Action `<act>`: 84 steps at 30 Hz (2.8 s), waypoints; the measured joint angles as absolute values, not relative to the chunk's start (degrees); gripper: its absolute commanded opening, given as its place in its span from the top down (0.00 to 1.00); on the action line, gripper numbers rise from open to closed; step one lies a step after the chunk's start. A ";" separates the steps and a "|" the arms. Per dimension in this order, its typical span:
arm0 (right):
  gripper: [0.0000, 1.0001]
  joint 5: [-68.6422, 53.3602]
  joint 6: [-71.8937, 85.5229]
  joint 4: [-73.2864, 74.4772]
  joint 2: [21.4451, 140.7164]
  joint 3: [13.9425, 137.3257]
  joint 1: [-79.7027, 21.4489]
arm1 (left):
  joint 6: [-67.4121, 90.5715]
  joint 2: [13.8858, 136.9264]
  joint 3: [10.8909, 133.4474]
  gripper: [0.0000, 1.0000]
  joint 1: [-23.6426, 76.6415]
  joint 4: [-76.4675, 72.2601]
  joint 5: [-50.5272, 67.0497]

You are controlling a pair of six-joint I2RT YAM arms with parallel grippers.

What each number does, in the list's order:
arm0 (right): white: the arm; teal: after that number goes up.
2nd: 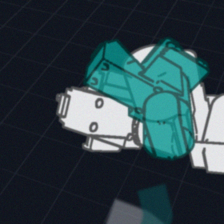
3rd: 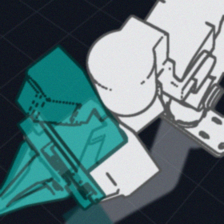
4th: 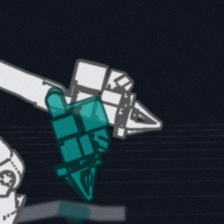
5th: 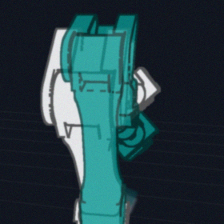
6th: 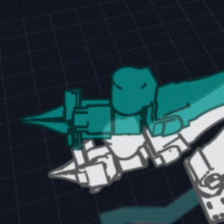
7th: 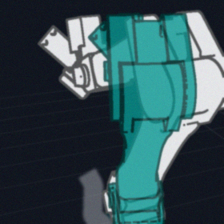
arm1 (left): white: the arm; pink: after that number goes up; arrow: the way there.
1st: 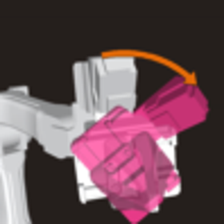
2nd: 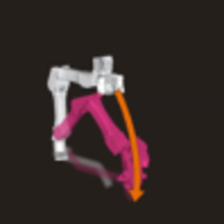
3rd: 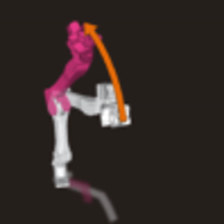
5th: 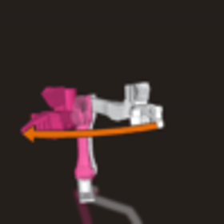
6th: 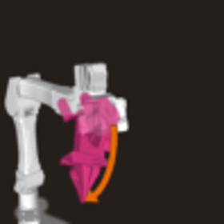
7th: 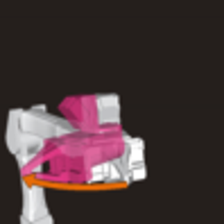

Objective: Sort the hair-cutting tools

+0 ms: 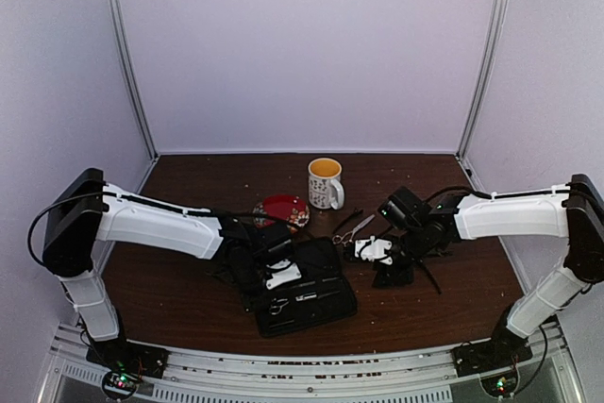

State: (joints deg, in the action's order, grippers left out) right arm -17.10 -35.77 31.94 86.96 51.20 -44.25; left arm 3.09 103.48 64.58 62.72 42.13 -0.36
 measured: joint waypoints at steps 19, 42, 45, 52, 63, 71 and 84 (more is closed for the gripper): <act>0.56 -17.08 -35.79 31.97 87.02 51.20 -44.25 | 3.49 105.62 66.83 0.80 62.72 38.70 -0.12; 0.55 -17.08 -35.90 32.14 87.02 51.20 -44.18 | 3.31 105.62 66.00 0.71 62.81 35.11 -1.28; 0.55 -17.06 -35.99 32.27 87.02 51.20 -43.99 | 2.98 104.60 64.77 0.69 63.05 33.78 -2.39; 0.55 -17.08 -36.01 32.38 87.00 51.20 -43.94 | 2.31 101.34 62.72 0.64 63.05 32.36 -8.54; 0.55 -17.08 -35.97 32.49 86.91 51.20 -43.94 | 5.10 91.90 65.87 0.02 59.57 36.16 -11.99; 0.54 -18.48 -35.14 34.00 83.61 52.18 -41.85 | 10.17 85.52 79.48 0.02 43.75 43.97 -6.79; 0.54 -19.46 -34.09 38.81 86.08 59.05 -41.06 | 23.11 75.70 108.90 0.02 45.06 45.36 -16.82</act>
